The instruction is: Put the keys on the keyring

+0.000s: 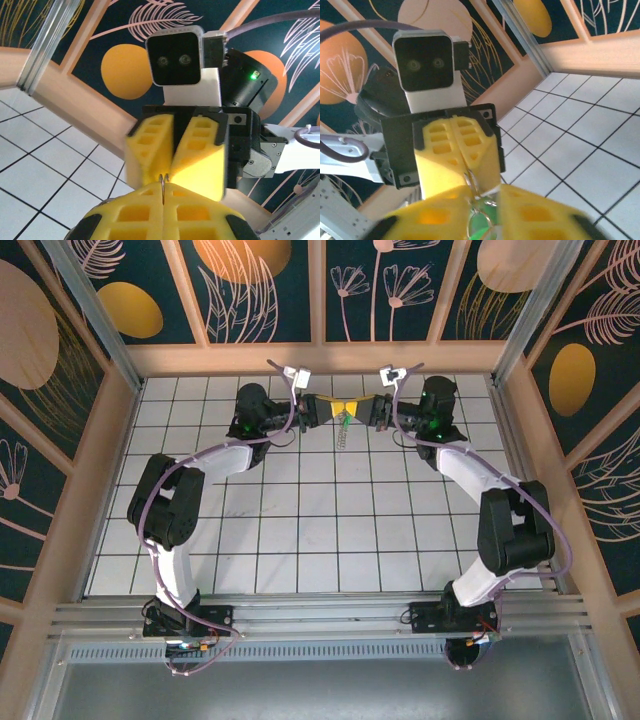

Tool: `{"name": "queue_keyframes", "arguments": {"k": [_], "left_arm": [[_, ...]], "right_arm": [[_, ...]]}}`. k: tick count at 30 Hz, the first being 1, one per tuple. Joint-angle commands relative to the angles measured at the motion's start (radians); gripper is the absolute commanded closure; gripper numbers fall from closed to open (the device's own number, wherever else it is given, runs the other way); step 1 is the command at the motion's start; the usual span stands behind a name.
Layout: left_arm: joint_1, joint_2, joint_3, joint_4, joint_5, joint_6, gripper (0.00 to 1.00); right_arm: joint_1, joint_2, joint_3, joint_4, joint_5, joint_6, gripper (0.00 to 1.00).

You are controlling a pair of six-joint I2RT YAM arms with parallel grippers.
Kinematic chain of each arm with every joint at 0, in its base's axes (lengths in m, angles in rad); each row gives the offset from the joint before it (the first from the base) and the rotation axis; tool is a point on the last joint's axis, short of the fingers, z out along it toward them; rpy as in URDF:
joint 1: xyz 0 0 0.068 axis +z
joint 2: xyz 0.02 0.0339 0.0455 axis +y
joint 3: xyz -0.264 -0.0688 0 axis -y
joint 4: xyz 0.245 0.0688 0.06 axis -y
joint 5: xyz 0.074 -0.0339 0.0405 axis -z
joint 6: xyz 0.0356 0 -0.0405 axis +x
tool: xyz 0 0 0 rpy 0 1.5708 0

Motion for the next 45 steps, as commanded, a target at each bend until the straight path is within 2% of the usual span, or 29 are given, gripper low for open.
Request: {"name": "queue_keyframes", "arguments": {"k": [1,8,10,14,19,23,30,35,45], "left_arm": [[-0.009,-0.036,-0.023,0.139,-0.011,-0.022,1.00],[-0.009,-0.083,-0.092,0.195,-0.039,-0.024,1.00],[-0.011,-0.096,-0.112,0.216,-0.043,-0.028,1.00],[-0.020,-0.118,-0.135,0.221,-0.055,-0.013,1.00],[-0.039,-0.122,-0.142,0.218,-0.065,0.003,1.00],[-0.054,-0.113,-0.138,0.218,-0.066,0.006,1.00],[-0.071,-0.103,-0.132,0.233,-0.062,-0.004,1.00],[-0.072,-0.093,-0.135,0.271,-0.066,-0.034,1.00],[-0.075,-0.084,-0.139,0.330,-0.067,-0.083,1.00]], "right_arm": [[-0.031,-0.082,-0.029,0.000,0.041,-0.006,0.66],[-0.093,-0.221,-0.187,0.078,0.127,0.079,0.62],[-0.090,-0.254,-0.250,0.122,0.143,0.103,0.62],[-0.077,-0.318,-0.377,0.226,0.181,0.146,0.53],[-0.038,-0.366,-0.452,0.285,0.216,0.162,0.49],[-0.030,-0.387,-0.461,0.307,0.244,0.171,0.48],[-0.028,-0.328,-0.411,0.388,0.161,0.205,0.47],[-0.024,-0.283,-0.388,0.451,0.109,0.237,0.51],[0.024,-0.236,-0.339,0.477,0.074,0.236,0.53]]}}
